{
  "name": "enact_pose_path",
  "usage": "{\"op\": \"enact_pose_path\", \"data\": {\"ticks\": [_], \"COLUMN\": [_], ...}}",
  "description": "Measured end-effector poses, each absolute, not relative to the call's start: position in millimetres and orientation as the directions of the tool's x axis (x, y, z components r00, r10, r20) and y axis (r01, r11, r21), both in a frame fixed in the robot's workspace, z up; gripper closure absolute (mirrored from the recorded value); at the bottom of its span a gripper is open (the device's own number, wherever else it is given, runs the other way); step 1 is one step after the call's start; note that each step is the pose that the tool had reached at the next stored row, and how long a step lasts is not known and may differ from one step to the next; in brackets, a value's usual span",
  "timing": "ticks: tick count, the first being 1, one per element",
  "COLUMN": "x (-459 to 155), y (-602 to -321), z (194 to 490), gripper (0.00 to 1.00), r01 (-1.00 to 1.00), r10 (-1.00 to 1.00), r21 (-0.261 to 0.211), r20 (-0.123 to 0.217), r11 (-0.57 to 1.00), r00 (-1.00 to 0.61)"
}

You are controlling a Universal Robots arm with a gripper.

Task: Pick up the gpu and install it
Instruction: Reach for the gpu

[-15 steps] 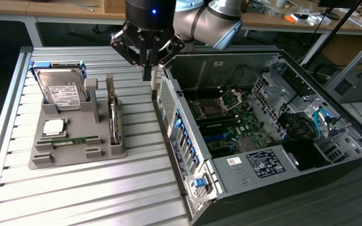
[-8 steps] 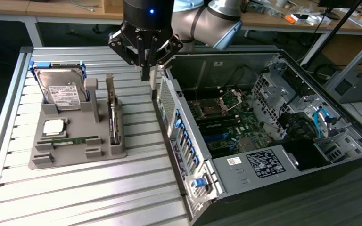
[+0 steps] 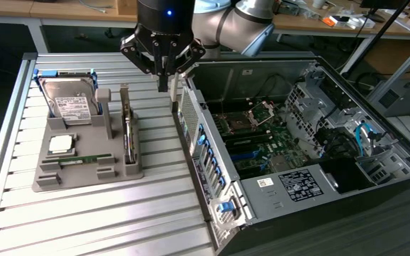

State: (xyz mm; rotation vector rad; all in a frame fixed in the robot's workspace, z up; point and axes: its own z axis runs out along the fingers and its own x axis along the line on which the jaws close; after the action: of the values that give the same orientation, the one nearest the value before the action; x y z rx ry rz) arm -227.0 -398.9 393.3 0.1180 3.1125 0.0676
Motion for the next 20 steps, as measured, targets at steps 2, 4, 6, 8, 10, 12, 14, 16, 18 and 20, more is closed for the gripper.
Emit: {"op": "enact_pose_path", "data": {"ticks": [2, 4, 6, 8, 10, 12, 14, 16, 18, 20], "x": [-228.1, -229.4, -230.2, -231.2, -232.7, -233.9, -234.9, -235.7, -236.6, -237.2], "y": [-398.9, -398.9, -398.9, -398.9, -398.9, -398.9, -398.9, -398.9, -399.0, -398.9], "z": [393.3, 393.3, 393.3, 393.3, 393.3, 393.3, 393.3, 393.3, 393.3, 393.3], "gripper": [0.90, 0.90, 0.90, 0.90, 0.90, 0.90, 0.90, 0.90, 0.90, 0.90], "r01": [0.075, 0.075, 0.075, 0.075, 0.075, 0.075, 0.075, 0.075, 0.075, 0.075], "r10": [0.076, 0.076, 0.076, 0.076, 0.076, 0.076, 0.076, 0.076, 0.076, 0.076], "r21": [0.044, 0.044, 0.044, 0.044, 0.044, 0.044, 0.044, 0.044, 0.044, 0.044], "r20": [-0.024, -0.024, -0.024, -0.024, -0.024, -0.024, -0.024, -0.024, -0.024, -0.024], "r11": [0.996, 0.996, 0.996, 0.996, 0.996, 0.996, 0.996, 0.996, 0.996, 0.996], "r00": [-0.997, -0.997, -0.997, -0.997, -0.997, -0.997, -0.997, -0.997, -0.997, -0.997]}}
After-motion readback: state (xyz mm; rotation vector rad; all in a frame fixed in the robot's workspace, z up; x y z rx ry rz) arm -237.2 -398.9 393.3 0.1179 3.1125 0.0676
